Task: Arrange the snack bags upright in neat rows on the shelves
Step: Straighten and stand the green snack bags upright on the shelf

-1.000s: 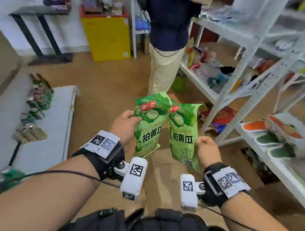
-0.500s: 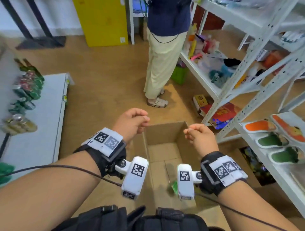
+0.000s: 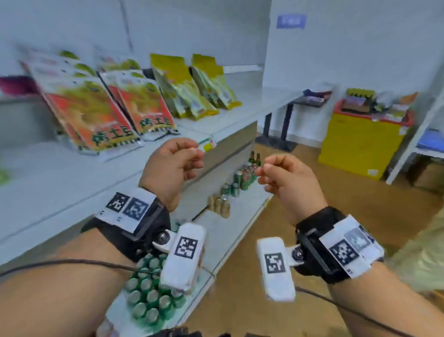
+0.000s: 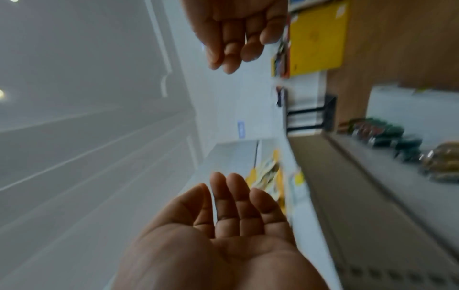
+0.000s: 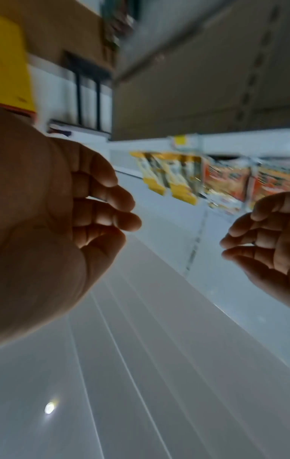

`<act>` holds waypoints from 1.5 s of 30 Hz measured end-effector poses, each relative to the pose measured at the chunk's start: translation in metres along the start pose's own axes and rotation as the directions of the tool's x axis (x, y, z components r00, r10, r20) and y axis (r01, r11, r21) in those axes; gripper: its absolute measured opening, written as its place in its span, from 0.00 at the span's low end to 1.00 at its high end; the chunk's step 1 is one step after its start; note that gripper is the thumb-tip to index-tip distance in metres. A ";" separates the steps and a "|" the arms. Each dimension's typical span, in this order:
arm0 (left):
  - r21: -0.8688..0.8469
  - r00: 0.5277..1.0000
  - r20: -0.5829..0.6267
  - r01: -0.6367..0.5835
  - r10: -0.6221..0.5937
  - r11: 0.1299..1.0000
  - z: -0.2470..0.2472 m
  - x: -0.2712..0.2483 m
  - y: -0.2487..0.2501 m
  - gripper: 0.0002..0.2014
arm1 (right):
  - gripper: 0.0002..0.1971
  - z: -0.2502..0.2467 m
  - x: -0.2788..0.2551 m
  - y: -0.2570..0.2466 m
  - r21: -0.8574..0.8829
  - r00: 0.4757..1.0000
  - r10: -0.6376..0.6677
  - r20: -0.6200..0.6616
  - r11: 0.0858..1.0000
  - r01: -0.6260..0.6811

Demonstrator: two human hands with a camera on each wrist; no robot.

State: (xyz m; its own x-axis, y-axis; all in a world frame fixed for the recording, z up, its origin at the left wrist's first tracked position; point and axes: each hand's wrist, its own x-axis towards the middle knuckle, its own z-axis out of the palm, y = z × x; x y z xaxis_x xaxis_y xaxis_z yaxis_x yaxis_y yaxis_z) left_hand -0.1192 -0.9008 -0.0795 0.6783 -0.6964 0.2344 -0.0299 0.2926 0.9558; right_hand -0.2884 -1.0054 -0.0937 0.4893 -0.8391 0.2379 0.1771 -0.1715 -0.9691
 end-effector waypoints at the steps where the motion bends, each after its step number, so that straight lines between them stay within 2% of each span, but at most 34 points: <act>1: 0.005 0.997 -0.058 -0.041 0.041 0.999 -0.029 0.003 0.016 0.11 | 0.12 0.031 0.007 -0.009 0.035 0.997 -0.018 0.073 0.999 0.016; 5: 0.063 0.945 -0.268 -0.175 0.186 0.983 -0.144 0.000 0.070 0.12 | 0.11 0.153 0.021 -0.038 0.153 0.949 -0.086 0.303 0.987 0.041; 7: 0.106 0.891 -0.383 -0.218 0.243 0.970 -0.201 -0.010 0.092 0.13 | 0.11 0.215 0.021 -0.046 0.182 0.907 -0.106 0.408 0.983 0.033; 11: 0.192 0.782 -0.553 -0.217 0.288 0.957 -0.295 -0.036 0.117 0.12 | 0.10 0.321 0.008 -0.048 0.193 0.817 -0.107 0.567 0.981 -0.005; 14: 0.237 0.714 -0.642 -0.163 0.280 0.958 -0.353 -0.053 0.125 0.10 | 0.09 0.388 -0.008 -0.042 0.149 0.762 -0.078 0.643 0.989 -0.024; 17: 0.250 0.650 -0.719 -0.091 0.248 0.964 -0.398 -0.061 0.124 0.11 | 0.08 0.440 -0.020 -0.036 0.105 0.740 -0.017 0.673 0.992 -0.074; 20: 0.284 0.575 -0.781 -0.021 0.244 0.958 -0.431 -0.064 0.122 0.11 | 0.07 0.482 -0.028 -0.029 0.059 0.690 0.047 0.723 0.990 -0.130; 24: 0.344 0.504 -0.828 0.113 0.245 0.932 -0.466 -0.066 0.121 0.10 | 0.05 0.525 -0.037 -0.020 -0.007 0.632 0.089 0.770 0.991 -0.130; 28: 0.331 0.501 -0.843 0.196 0.196 0.923 -0.490 -0.068 0.117 0.25 | 0.19 0.560 -0.043 -0.010 -0.065 0.584 0.139 0.800 0.987 -0.146; 31: 0.288 0.463 -0.876 0.277 0.136 0.917 -0.505 -0.072 0.109 0.28 | 0.27 0.583 -0.047 -0.002 -0.132 0.557 0.217 0.801 0.973 -0.189; 33: 0.283 0.458 -0.883 0.345 0.102 0.895 -0.511 -0.075 0.104 0.29 | 0.29 0.593 -0.049 0.005 -0.172 0.545 0.254 0.799 0.965 -0.198; 37: 0.340 0.470 -0.876 0.450 0.104 0.826 -0.517 -0.078 0.098 0.28 | 0.23 0.602 -0.049 0.016 -0.204 0.541 0.248 0.803 0.969 -0.141; 40: 0.362 0.503 -0.859 0.455 0.102 0.814 -0.520 -0.079 0.095 0.23 | 0.11 0.602 -0.046 0.020 -0.166 0.535 0.193 0.822 0.981 -0.098; 41: 0.369 0.520 -0.849 0.452 0.096 0.812 -0.521 -0.080 0.095 0.21 | 0.07 0.602 -0.046 0.020 -0.147 0.526 0.164 0.834 0.986 -0.073; 43: 0.372 0.540 -0.835 0.407 0.109 0.835 -0.522 -0.081 0.094 0.16 | 0.09 0.600 -0.044 0.020 -0.108 0.520 0.110 0.847 0.994 -0.034; 45: 0.335 0.548 -0.828 0.318 0.116 0.887 -0.522 -0.081 0.095 0.16 | 0.09 0.597 -0.041 0.020 -0.064 0.533 0.077 0.842 0.997 -0.043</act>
State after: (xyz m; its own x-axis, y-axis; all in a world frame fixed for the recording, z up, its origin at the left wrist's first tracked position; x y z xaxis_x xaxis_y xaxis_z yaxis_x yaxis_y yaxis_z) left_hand 0.2060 -0.4745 -0.0999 0.9764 0.1950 0.0926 -0.0567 -0.1820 0.9817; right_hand 0.2053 -0.6658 -0.0839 0.9940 -0.0259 0.1065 0.1008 -0.1676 -0.9807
